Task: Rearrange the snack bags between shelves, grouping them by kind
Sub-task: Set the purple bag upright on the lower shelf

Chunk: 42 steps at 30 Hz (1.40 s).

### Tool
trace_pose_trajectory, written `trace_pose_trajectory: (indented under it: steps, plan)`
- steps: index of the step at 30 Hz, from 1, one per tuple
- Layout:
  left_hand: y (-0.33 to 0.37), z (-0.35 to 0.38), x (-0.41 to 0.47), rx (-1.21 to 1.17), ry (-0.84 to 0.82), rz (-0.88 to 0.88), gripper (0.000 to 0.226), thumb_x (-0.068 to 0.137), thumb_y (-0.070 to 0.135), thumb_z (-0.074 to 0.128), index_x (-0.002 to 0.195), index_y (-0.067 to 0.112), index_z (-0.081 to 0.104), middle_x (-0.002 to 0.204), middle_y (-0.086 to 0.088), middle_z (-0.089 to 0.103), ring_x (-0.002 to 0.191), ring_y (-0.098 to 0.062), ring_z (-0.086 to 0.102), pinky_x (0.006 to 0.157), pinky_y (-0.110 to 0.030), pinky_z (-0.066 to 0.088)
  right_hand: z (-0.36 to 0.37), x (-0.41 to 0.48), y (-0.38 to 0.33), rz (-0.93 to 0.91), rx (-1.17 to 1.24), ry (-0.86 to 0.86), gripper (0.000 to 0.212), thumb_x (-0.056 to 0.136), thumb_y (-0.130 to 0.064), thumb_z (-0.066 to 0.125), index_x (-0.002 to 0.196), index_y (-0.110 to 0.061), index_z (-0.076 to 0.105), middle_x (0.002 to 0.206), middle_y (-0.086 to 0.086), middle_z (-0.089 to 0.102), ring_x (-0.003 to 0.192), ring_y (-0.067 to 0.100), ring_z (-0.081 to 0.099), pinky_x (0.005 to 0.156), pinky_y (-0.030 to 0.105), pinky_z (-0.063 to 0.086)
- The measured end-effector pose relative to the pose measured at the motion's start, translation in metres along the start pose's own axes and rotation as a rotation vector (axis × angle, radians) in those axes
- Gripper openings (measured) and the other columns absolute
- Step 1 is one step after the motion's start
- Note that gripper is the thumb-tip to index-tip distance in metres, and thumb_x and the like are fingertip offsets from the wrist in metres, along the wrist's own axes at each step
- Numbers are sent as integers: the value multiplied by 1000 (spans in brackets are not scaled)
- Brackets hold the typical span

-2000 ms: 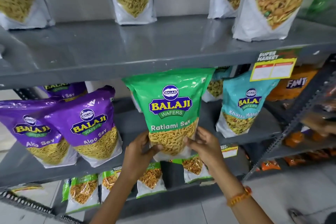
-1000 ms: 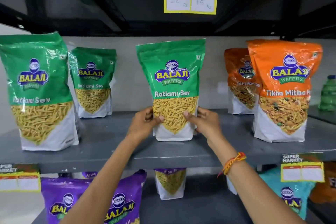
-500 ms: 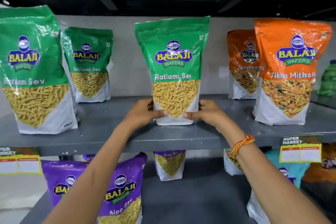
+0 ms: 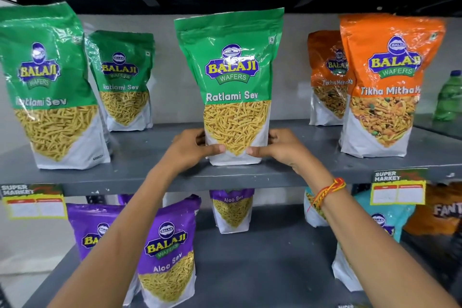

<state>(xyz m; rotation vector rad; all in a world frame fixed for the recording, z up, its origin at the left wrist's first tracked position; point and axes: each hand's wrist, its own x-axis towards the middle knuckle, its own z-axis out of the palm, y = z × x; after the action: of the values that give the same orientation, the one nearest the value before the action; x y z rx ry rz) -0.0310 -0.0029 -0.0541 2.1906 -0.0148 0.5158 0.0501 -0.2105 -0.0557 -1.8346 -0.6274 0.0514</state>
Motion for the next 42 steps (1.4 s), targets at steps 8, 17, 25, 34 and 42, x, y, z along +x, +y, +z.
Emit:
trace_pose_trajectory:
  steps: [8,17,25,34,42]
  plan:
    - [8,-7,-11,-28,19,-26,70,60,38,79,122,19,53,130,-4,60,116,-19,57,108,-44,40,-2,-18,-16,5,-165,149,107,54,-42,81,139,-12,24,147,13,36,132,30,38,108,48,36]
    - [-17,-43,-125,-44,34,-109,28,63,19,80,85,28,67,78,6,75,72,-2,67,70,-10,52,73,-103,-11,-315,172,-48,19,71,-19,72,89,-24,66,65,-15,67,62,-5,58,64,11,48]
    - [-212,22,-231,-68,67,-766,26,71,-9,68,84,9,54,82,-14,58,76,-17,62,69,-27,48,201,-98,180,350,34,-309,58,65,-6,76,117,-1,52,115,24,60,91,21,54,83,35,47]
    - [-263,77,-213,-94,264,-633,77,72,19,74,138,19,34,129,7,51,119,-11,46,85,-30,41,256,-59,230,242,137,-385,47,69,10,66,94,-28,53,97,-3,62,82,-4,63,76,24,53]
    - [-253,117,-182,-109,253,-539,70,70,17,74,132,24,43,127,-1,63,116,-18,56,77,-24,39,215,-75,251,268,206,-167,38,68,6,65,85,-28,62,81,-12,71,77,4,64,79,37,52]
